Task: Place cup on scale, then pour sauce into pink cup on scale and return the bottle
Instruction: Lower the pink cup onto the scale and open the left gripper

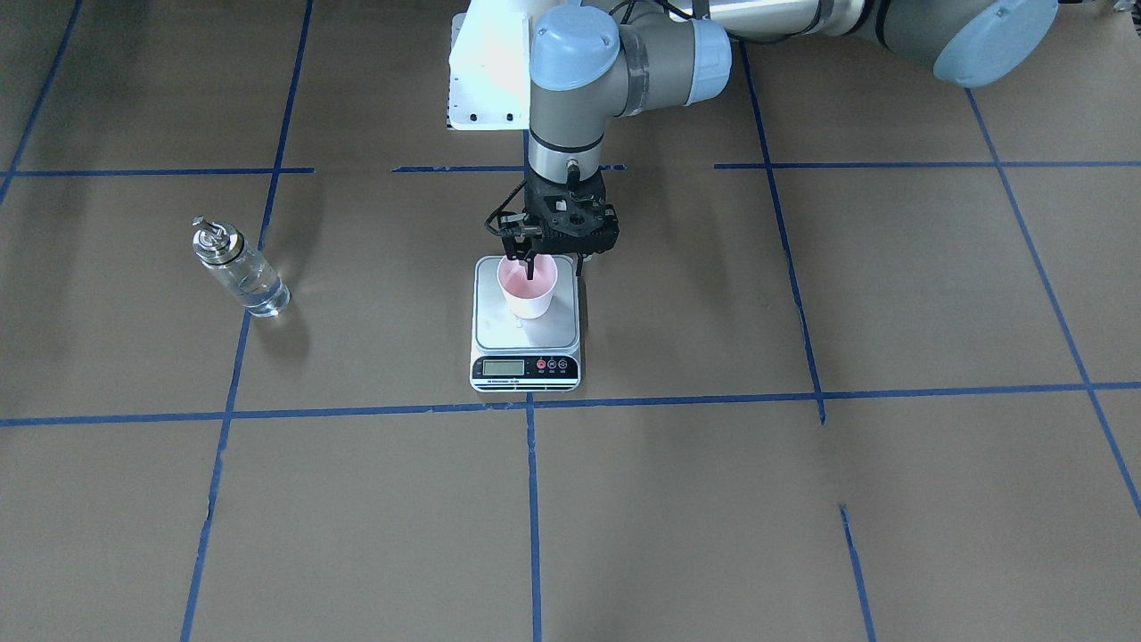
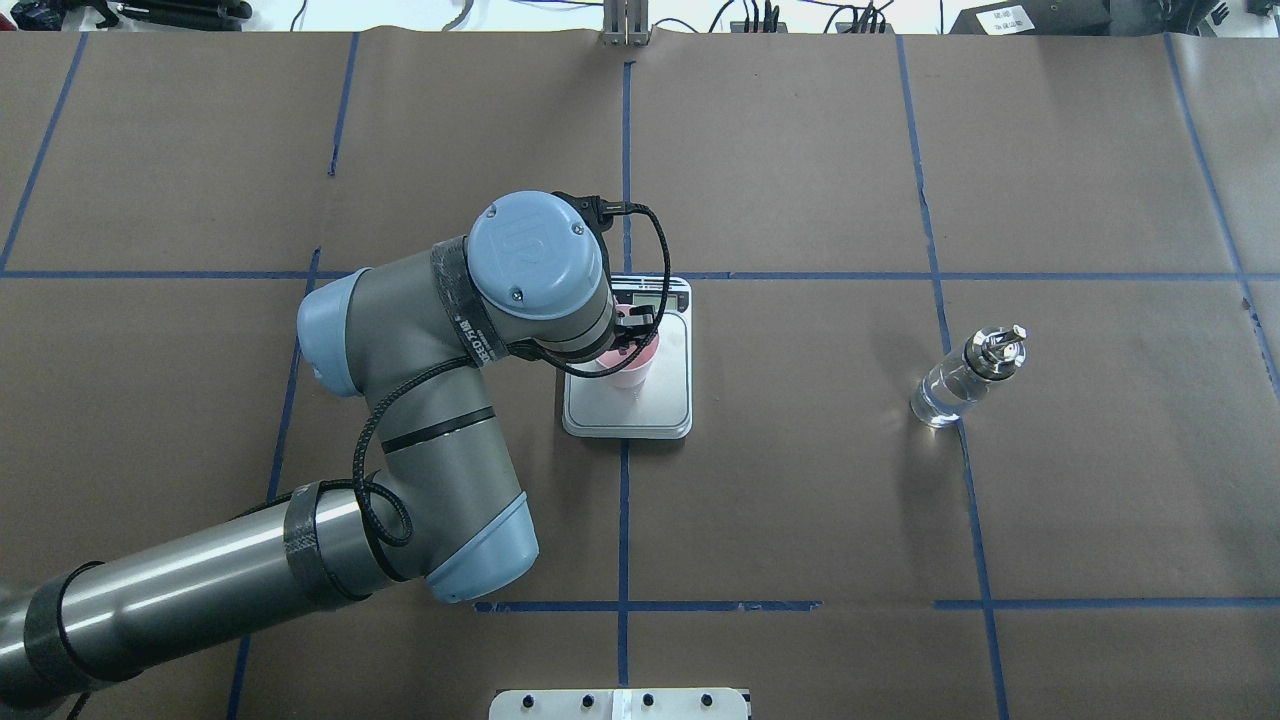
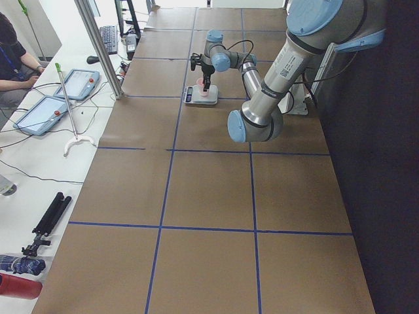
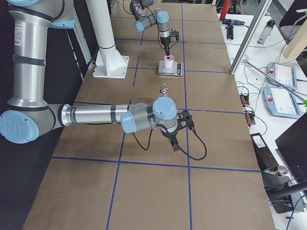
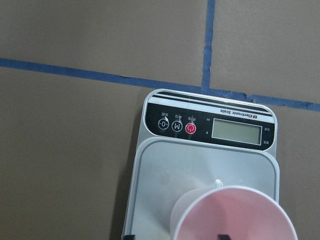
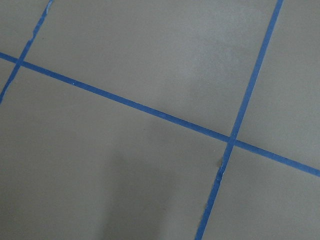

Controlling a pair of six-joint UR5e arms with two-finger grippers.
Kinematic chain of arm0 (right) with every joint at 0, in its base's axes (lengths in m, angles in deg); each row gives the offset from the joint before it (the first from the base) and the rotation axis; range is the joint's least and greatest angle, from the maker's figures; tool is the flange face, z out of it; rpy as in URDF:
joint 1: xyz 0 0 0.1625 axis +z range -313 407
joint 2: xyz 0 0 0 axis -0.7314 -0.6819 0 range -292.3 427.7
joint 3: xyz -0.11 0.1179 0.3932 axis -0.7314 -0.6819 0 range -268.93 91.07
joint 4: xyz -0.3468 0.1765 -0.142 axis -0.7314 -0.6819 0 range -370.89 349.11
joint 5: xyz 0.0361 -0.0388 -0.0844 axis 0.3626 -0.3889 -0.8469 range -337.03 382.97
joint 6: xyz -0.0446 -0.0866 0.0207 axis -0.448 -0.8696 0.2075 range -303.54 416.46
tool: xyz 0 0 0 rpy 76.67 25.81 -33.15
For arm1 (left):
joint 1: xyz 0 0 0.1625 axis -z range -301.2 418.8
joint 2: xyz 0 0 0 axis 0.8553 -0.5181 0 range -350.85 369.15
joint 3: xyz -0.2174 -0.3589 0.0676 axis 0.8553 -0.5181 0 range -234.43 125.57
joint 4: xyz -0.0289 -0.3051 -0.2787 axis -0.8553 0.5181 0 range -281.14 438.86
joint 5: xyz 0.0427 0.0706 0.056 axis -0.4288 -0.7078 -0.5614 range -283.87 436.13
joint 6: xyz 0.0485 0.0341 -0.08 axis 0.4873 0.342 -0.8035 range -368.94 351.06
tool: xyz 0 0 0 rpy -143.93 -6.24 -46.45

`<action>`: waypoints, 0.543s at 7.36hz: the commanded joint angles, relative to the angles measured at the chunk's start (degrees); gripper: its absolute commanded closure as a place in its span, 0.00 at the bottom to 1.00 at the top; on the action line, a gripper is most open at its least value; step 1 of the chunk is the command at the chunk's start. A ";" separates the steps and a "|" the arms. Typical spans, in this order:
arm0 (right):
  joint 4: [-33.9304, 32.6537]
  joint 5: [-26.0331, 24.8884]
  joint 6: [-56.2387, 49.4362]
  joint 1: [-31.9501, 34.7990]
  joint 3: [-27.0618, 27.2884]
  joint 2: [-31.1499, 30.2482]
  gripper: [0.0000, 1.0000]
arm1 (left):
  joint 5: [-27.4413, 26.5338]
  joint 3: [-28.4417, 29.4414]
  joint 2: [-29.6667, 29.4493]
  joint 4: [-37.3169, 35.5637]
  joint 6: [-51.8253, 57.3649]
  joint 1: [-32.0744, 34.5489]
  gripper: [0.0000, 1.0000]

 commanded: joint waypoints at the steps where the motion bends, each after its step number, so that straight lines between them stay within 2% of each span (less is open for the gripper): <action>1: 0.07 0.00 0.19 0.00 1.66 -0.05 0.00 | 0.26 -8.23 2.99 -3.99 6.22 0.78 0.00; 2: 0.07 0.00 3.94 0.00 3.84 -0.23 0.00 | 2.52 -15.25 6.92 -6.80 12.61 2.61 0.00; 3: 0.33 0.26 12.15 -0.09 7.87 -0.49 0.00 | 4.11 -22.54 13.14 -7.18 18.77 5.41 0.00; 4: 1.12 1.13 18.41 -0.26 11.65 -1.54 0.00 | 4.39 -26.79 17.81 -7.27 25.62 8.23 0.00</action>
